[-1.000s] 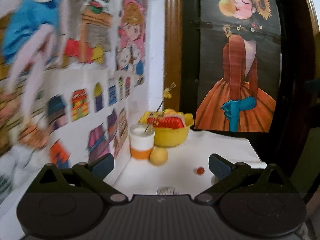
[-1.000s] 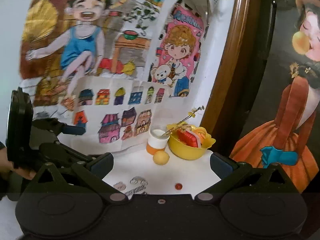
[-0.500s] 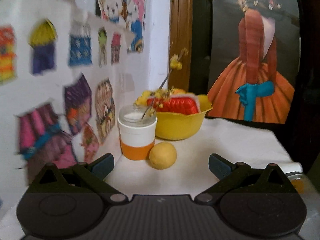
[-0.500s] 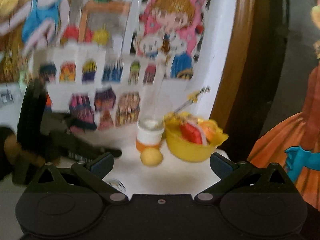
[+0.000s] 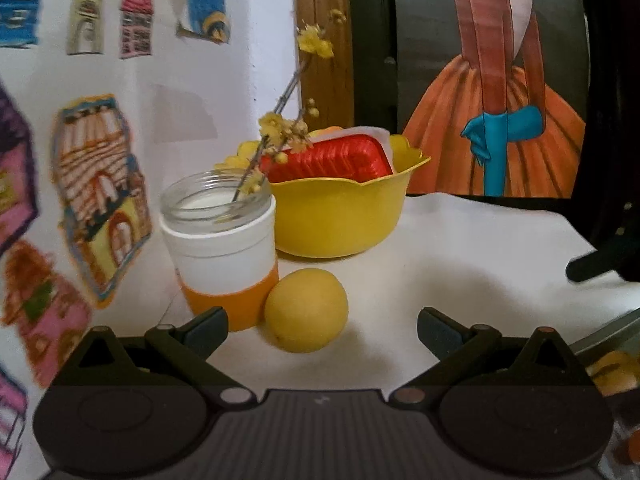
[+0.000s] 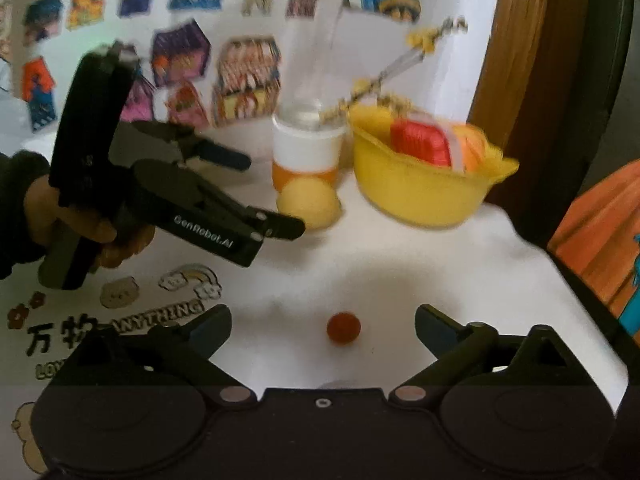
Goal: Organize fruits
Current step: 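Grasp the round yellow fruit with left tool while right tool grasps a red cherry tomato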
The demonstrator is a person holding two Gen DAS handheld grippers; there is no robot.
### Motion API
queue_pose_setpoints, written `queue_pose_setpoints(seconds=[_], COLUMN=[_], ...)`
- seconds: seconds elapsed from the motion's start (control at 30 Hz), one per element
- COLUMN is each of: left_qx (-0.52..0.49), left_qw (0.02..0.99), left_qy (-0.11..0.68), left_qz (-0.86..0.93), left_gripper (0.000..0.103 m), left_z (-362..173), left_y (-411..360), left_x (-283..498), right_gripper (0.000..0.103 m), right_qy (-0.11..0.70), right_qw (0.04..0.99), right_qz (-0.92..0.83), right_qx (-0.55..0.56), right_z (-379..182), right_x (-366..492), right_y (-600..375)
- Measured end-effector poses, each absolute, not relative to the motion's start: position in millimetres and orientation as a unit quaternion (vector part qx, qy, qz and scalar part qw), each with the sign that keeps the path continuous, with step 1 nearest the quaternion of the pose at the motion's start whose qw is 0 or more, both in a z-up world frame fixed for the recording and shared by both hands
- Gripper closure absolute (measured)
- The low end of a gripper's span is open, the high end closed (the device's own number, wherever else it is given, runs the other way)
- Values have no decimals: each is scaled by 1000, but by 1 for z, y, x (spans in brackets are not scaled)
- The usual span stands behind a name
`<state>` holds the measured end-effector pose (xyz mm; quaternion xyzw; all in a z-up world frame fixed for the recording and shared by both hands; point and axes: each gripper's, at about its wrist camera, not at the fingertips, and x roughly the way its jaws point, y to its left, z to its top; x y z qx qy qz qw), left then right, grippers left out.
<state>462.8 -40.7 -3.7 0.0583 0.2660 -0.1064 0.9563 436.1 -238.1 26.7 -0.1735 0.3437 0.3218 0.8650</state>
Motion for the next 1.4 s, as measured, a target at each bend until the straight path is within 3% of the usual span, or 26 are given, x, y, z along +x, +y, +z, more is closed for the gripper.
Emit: queue_pose_setpoints(seconds=[0.23,0.6,1.0,1.4], left_qx=[45,37,52,78], left_qw=[956,953,959,957], left_qy=[273,284,275,277], left_qz=[-101,-96,-52,-40], left_gripper=[1,17,40,42], left_z=[-6,-11,-14,-18], left_y=[-43,-47,-55,-61], left_x=[482,497,498,497], right_gripper=[23,51,72,77], right_qy=[393,407,400,399], right_qw=[854,853,861,868], right_qz=[310,299,280,265], right_qx=[-143,-133,-140,-133], right_z=[10,-2,-7,-10], right_x=[459,470,471,474], right_y=[-235,-231,-229,-229])
